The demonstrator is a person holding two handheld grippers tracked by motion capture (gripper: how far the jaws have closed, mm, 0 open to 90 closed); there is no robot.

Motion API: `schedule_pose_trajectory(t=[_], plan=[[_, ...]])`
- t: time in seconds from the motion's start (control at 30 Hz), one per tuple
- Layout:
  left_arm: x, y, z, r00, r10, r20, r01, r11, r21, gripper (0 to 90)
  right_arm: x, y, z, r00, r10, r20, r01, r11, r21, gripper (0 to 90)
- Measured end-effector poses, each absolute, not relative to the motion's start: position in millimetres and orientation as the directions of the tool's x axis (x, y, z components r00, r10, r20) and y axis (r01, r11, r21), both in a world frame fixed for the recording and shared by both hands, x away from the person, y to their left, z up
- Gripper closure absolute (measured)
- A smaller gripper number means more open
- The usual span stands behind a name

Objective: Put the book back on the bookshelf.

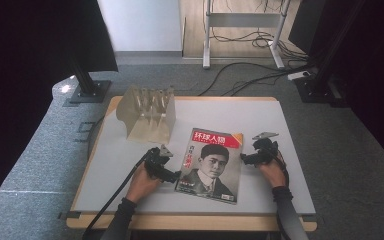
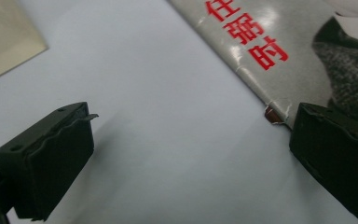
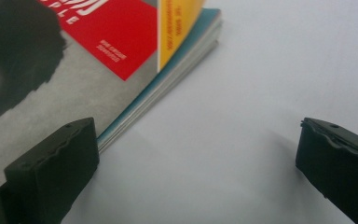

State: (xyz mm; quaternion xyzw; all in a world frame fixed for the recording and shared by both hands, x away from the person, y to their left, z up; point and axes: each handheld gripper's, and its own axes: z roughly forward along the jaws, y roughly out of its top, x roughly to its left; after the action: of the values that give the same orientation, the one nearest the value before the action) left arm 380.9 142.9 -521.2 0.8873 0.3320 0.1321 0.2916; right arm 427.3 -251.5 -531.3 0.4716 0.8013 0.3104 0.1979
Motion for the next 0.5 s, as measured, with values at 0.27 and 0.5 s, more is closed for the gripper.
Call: schedule_pose_trajectory(t=[0.27, 0.5], plan=[[357, 131, -524, 0.780, 0.626, 0.017, 0.479, -0.614, 0.627, 0.0, 443, -247, -531, -0.464, 0.886, -0.028, 0.641, 0.357, 0.680, 0.0], [344, 120, -528, 0.808, 0.590, -0.004, 0.450, -0.612, 0.650, 0.0, 457, -239, -528, -0.459, 0.886, -0.065, 0.638, 0.379, 0.670, 0.0]])
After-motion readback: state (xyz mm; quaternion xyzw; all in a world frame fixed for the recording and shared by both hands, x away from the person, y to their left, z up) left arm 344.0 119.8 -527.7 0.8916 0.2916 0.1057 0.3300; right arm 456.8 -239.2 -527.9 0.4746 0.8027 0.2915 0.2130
